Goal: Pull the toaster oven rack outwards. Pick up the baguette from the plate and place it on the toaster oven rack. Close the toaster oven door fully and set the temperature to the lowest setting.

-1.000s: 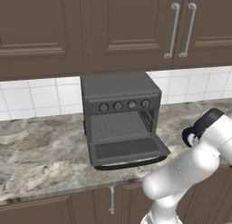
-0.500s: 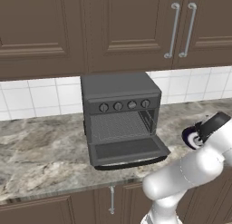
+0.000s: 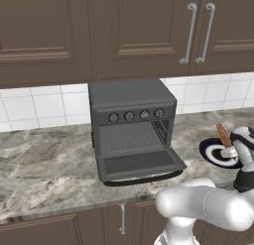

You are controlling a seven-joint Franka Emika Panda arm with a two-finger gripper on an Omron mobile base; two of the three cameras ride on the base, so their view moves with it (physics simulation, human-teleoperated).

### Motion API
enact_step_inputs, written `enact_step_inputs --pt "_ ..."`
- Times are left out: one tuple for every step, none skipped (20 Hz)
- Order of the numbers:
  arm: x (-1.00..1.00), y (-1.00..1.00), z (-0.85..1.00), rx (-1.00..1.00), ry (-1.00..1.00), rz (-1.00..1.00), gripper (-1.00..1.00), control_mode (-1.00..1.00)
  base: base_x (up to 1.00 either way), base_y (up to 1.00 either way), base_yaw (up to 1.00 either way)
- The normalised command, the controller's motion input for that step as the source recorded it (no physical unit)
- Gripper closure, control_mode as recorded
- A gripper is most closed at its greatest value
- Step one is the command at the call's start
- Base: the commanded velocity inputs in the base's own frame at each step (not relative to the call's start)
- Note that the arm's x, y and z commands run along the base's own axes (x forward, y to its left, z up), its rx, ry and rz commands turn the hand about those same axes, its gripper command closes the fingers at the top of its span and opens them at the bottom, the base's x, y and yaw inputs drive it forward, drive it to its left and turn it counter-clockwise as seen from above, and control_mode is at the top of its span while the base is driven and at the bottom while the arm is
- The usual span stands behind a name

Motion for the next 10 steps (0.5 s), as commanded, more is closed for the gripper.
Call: enact_step_inputs --pt "-0.20 0.09 0.62 -0.29 -0.22 0.20 1.00 -1.00 0.00 0.00 0.00" --pt "-0.19 0.16 0.59 -0.33 -0.21 0.20 1.00 -1.00 0.00 0.00 0.00" --pt "-0.23 0.25 0.52 -0.36 -0.21 0.18 1.00 -1.00 0.00 0.00 0.00" --pt "-0.25 0.32 0.48 -0.39 -0.20 0.17 1.00 -1.00 0.00 0.00 0.00" --pt "-0.26 0.39 0.46 -0.42 -0.21 0.17 1.00 -1.00 0.00 0.00 0.00" --pt "-0.25 0.47 0.44 -0.45 -0.20 0.16 1.00 -1.00 0.00 0.00 0.00" --pt "-0.26 0.50 0.43 -0.47 -0.22 0.16 1.00 -1.00 0.00 0.00 0.00" --pt "-0.24 0.50 0.41 -0.45 -0.23 0.15 1.00 -1.00 0.00 0.00 0.00" --pt "-0.25 0.55 0.37 -0.49 -0.22 0.16 1.00 -1.00 0.00 0.00 0.00" --pt "-0.21 0.55 0.32 -0.48 -0.20 0.15 1.00 -1.00 0.00 0.00 0.00"
